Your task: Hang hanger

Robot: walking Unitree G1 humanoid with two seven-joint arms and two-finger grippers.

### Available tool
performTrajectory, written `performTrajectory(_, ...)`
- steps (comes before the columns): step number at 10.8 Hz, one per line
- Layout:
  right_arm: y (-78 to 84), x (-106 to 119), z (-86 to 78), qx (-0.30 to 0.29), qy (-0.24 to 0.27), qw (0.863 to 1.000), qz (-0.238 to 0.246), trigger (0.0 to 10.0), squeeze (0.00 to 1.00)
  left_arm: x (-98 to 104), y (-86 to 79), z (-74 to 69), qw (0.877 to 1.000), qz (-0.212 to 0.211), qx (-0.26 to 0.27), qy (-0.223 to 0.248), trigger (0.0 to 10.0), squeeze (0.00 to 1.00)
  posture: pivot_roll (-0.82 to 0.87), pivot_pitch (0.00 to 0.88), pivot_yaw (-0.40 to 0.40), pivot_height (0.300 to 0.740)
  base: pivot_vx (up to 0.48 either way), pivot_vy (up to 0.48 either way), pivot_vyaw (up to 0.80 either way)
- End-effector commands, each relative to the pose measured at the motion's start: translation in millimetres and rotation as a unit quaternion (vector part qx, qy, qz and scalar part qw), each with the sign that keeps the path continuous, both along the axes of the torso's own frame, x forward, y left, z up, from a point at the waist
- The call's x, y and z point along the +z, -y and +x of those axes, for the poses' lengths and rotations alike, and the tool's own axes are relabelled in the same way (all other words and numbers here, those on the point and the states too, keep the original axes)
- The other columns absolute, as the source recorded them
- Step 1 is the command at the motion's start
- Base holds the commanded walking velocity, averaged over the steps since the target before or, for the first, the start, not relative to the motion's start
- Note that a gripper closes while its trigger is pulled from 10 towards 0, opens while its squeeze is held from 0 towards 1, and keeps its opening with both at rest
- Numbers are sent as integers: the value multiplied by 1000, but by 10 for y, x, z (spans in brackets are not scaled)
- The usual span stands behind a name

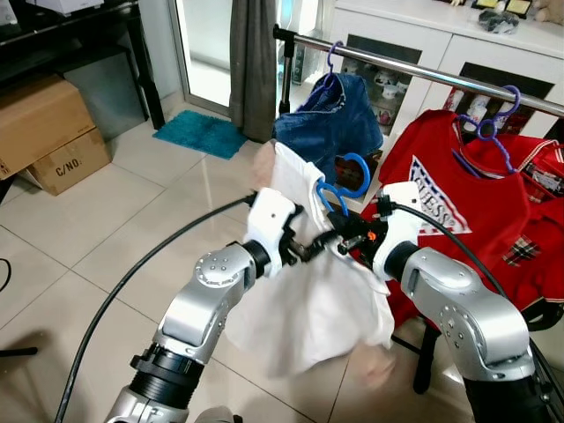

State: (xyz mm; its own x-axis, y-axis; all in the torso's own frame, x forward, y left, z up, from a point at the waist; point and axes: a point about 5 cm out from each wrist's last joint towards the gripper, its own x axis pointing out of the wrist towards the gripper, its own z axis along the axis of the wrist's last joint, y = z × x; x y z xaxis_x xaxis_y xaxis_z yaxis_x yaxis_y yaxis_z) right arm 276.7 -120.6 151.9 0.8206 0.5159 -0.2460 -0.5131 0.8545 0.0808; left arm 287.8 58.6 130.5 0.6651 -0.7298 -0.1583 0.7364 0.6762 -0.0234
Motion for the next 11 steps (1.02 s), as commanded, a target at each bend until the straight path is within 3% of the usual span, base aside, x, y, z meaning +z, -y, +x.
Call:
performTrajectory(1, -3, 51, 43, 1, 17, 1000, 3, 0, 0, 0, 15, -31, 1000, 18, -8, 3, 10000, 0, 69, 0, -54, 740, 0, 0, 0)
performTrajectory(2, 10, 20, 121, -6, 14, 1000, 5, 0, 0, 10, -30, -2, 999, 28, 21, 5, 10000, 0, 71, 0, -53, 740, 0, 0, 0)
performTrajectory(6, -73, 64, 157, 32, 21, 999, 7, 0, 0, 115, 39, 193, 999, -23, 45, -4, 10000, 0, 68, 0, -85, 740, 0, 0, 0)
performTrajectory(7, -86, 61, 153, 41, 21, 999, 3, 0, 0, 99, 49, 236, 998, -36, 57, -19, 1922, 0, 56, 10, -82, 740, 0, 0, 0)
performTrajectory(8, -101, 87, 151, 48, 23, 999, 1, 0, 0, 109, 63, 249, 997, -47, 58, -22, 0, 0, 49, 22, -74, 740, 0, 0, 0)
performTrajectory(11, -125, 88, 107, 60, 27, 998, -2, 0, 0, 128, 131, 240, 998, -47, 35, -17, 0, 0, 48, 47, -43, 740, 0, 0, 0)
